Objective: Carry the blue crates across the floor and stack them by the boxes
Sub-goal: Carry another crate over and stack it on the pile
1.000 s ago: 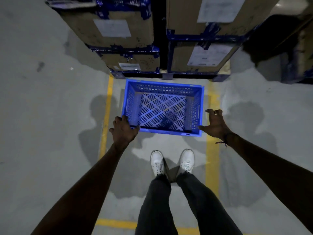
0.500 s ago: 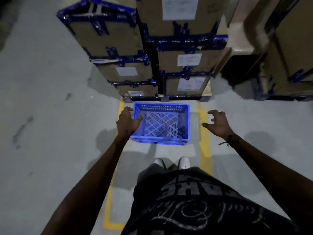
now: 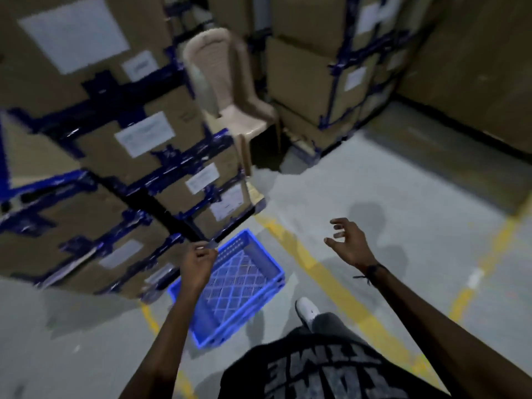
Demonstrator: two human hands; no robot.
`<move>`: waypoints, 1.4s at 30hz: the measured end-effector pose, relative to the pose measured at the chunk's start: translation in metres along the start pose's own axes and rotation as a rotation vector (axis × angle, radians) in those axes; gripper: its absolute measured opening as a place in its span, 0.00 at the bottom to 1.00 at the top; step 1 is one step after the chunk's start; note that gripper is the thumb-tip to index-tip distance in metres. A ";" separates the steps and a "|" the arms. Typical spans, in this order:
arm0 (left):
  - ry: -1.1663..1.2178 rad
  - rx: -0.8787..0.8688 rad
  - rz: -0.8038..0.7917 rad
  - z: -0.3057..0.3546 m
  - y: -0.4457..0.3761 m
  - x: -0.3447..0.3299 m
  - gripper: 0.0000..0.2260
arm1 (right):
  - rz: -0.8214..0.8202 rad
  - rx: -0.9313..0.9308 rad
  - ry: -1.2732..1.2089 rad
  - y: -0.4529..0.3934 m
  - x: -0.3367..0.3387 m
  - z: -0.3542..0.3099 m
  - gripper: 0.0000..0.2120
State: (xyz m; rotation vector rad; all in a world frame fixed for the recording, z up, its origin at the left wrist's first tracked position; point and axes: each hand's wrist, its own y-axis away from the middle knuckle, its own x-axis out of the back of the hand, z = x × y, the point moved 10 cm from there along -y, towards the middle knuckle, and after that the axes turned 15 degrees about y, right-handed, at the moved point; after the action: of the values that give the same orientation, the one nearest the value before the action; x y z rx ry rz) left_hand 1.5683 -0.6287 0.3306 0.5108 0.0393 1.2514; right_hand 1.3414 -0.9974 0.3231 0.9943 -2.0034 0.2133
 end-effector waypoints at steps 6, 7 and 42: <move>-0.145 -0.125 -0.403 0.024 0.012 -0.108 0.10 | 0.274 -0.286 -0.113 0.143 0.039 0.085 0.21; -0.164 -0.143 -0.482 0.026 0.022 -0.132 0.11 | 0.318 -0.341 -0.133 0.174 0.044 0.101 0.21; -0.613 -0.472 -2.081 -0.296 0.958 -0.412 0.08 | 1.556 -1.559 -0.469 1.186 -0.045 0.290 0.19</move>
State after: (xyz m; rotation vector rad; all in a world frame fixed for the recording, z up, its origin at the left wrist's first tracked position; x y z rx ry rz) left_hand 0.4864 -0.6931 0.3406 0.1759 -0.2007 -0.9422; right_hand 0.3249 -0.3213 0.3578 -1.6057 -2.0062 -0.7446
